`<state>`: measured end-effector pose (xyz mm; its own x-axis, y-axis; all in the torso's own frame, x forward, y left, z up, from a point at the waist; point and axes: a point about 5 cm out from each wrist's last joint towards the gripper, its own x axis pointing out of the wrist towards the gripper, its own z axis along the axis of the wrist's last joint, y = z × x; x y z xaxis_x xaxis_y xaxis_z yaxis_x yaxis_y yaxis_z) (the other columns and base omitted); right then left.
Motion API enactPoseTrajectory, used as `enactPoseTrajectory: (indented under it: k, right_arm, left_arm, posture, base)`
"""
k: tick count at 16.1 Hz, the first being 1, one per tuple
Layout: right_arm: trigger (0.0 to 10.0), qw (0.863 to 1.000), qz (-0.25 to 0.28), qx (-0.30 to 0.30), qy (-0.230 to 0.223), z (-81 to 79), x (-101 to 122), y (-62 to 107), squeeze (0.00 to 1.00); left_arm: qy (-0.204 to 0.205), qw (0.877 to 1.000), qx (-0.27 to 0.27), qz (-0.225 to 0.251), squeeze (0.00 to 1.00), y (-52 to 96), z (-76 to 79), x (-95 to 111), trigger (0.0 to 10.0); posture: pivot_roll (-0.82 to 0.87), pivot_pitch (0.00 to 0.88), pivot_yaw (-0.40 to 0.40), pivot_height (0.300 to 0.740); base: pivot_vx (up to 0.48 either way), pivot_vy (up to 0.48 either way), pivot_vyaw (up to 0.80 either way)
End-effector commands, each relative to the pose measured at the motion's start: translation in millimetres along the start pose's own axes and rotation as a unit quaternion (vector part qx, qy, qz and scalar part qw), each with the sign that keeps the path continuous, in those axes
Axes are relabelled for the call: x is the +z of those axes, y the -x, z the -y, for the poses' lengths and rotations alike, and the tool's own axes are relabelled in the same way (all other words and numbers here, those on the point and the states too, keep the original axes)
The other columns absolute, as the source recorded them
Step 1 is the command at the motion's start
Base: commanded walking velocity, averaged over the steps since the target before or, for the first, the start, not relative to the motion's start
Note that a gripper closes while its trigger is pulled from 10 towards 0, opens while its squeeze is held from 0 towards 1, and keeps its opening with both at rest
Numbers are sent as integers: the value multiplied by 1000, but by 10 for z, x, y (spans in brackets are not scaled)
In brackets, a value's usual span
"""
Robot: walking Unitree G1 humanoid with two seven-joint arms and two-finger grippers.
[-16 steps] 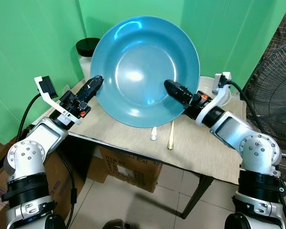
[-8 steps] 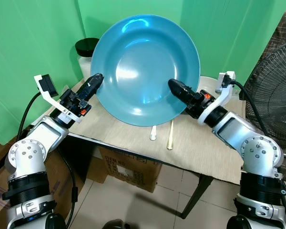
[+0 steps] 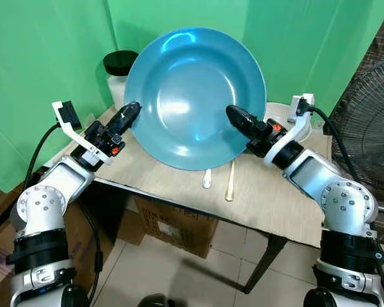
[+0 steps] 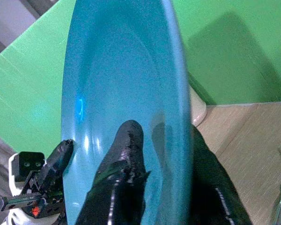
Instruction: Setting the table
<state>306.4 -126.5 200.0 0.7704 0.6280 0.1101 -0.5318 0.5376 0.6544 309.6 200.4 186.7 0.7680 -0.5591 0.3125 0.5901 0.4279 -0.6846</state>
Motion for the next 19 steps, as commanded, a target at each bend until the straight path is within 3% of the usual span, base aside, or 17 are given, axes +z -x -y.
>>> enactPoseTrajectory:
  k: [1, 9, 10, 11, 12, 14, 15, 17, 18, 19]
  right_arm:
    - [0, 1000, 8, 19, 4, -66, 50, -43, 0]
    - [0, 1000, 10, 23, 5, -67, 66, -74, 0]
    - [0, 1000, 11, 24, 5, -71, 67, -76, 0]
    - [0, 1000, 13, 24, 4, -76, 69, -76, 0]
    - [0, 1000, 17, 25, 3, -80, 77, -70, 0]
    - [0, 999, 26, 18, 4, -80, 102, -44, 0]
    - [0, 999, 41, 2, 12, -60, 160, 9, 0]
    - [0, 998, 68, -7, 13, -61, 270, 72, 0]
    - [0, 996, 91, -9, 16, -79, 353, 105, 0]
    - [0, 992, 126, -12, 22, -112, 465, 147, 0]
  left_arm:
    - [-14, 1000, -5, -1, 0, -57, 28, 50, 0]
    - [-40, 999, -4, -2, 0, -109, 36, 73, 0]
    - [-50, 999, 4, -14, 0, -111, 31, 54, 3804]
    - [-56, 998, 10, -20, 4, -119, 27, 49, 10000]
    - [-63, 998, 7, -25, 1000, -133, 48, 59, 10000]
    - [-80, 997, -2, -21, 1000, -150, 92, 109, 10000]
    - [-121, 993, 9, -8, 1000, -144, 114, 195, 10000]
    - [-154, 988, 22, 2, 1000, -132, 135, 263, 10000]
    - [-169, 985, 21, 2, 424, -141, 179, 277, 10000]
    - [-189, 982, 21, -2, 63, -159, 250, 277, 10000]
  posture:
    - [104, 0, 15, 740]
    - [121, 0, 4, 740]
    - [120, 0, 7, 740]
    - [119, 0, 10, 740]
    - [118, 0, 11, 740]
    - [118, 0, 17, 740]
    - [114, 0, 23, 740]
    - [112, 0, 26, 740]
    - [109, 0, 28, 740]
    - [106, 0, 30, 740]
  base:
    - [0, 0, 0]
    - [0, 0, 0]
    - [0, 0, 0]
    - [0, 0, 0]
    - [0, 0, 0]
    - [0, 0, 0]
    - [0, 0, 0]
    - [0, 0, 0]
    - [0, 0, 0]
    - [0, 0, 0]
